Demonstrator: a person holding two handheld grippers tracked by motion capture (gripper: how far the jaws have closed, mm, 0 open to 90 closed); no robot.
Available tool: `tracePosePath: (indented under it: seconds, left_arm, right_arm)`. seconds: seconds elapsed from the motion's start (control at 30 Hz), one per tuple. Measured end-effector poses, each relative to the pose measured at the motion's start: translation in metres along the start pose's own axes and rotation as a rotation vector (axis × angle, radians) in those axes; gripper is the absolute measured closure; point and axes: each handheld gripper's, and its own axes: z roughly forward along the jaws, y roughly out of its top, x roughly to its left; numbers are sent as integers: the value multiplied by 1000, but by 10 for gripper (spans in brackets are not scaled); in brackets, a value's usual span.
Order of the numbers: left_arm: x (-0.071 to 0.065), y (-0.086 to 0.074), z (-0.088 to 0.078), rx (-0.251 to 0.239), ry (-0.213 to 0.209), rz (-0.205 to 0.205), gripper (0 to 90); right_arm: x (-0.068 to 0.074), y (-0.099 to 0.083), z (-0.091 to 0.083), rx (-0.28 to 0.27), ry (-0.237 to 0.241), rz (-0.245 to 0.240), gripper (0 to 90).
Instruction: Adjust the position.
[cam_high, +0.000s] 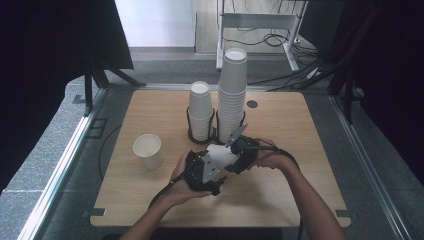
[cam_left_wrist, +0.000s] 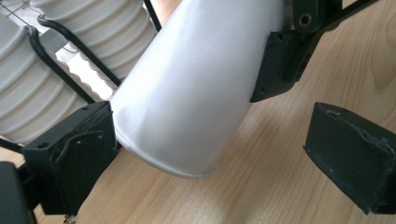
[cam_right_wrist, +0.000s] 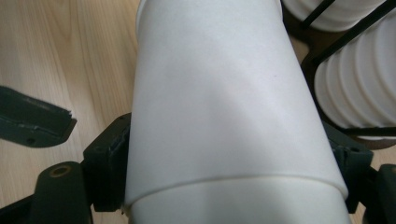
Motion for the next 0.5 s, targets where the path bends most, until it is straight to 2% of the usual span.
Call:
tracePosePath:
  seconds: [0.23,0.3,0.5]
  left_arm:
    - [5,-1,-5,-21,-5,-53,26]
    - [6,-2,-7,-26,-9,-63,26]
    - [11,-1,-9,-46,-13,-112,31]
  right_arm:
    - [2,-10,-3,-132,-28,56,201]
    - [1,-14,-5,-174,-30,88,201]
    - [4,-23,-4,-246,-59,131,201]
